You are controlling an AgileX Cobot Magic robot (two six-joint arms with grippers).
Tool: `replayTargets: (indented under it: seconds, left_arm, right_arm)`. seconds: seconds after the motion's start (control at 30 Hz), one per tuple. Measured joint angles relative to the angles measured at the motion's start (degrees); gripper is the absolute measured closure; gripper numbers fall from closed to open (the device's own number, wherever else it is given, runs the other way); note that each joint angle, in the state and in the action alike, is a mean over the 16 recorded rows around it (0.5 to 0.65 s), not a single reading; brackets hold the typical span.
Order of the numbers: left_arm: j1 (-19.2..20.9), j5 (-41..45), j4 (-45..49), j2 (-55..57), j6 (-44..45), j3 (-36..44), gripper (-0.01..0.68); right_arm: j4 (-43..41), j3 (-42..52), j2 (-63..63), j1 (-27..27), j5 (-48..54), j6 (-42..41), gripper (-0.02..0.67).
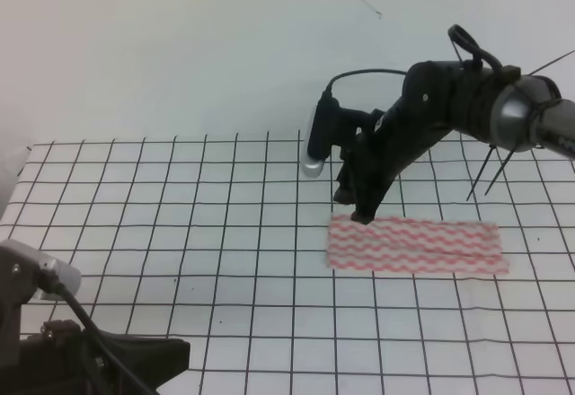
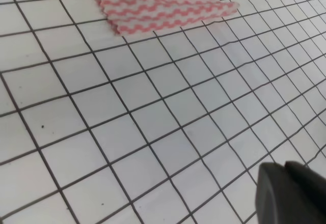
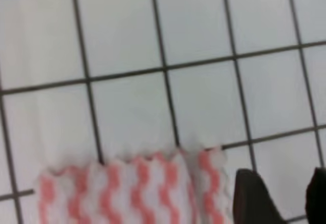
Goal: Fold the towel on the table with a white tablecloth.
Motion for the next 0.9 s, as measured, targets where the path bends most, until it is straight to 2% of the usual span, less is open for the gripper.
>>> replayTargets:
  seconds: [0.7, 0.9]
  left_arm:
    - [0.0, 0.56, 0.0, 0.0, 0.0, 0.0, 0.672]
    - [0.0, 0.56, 0.01, 0.0, 0.0, 0.0, 0.672]
  right_arm:
    - [-0.61, -0.78, 2.06, -0.42, 8.44, -0.21, 0.409]
    - [0.13, -0.74, 2.34, -0.42, 9.97, -0.73, 0.433]
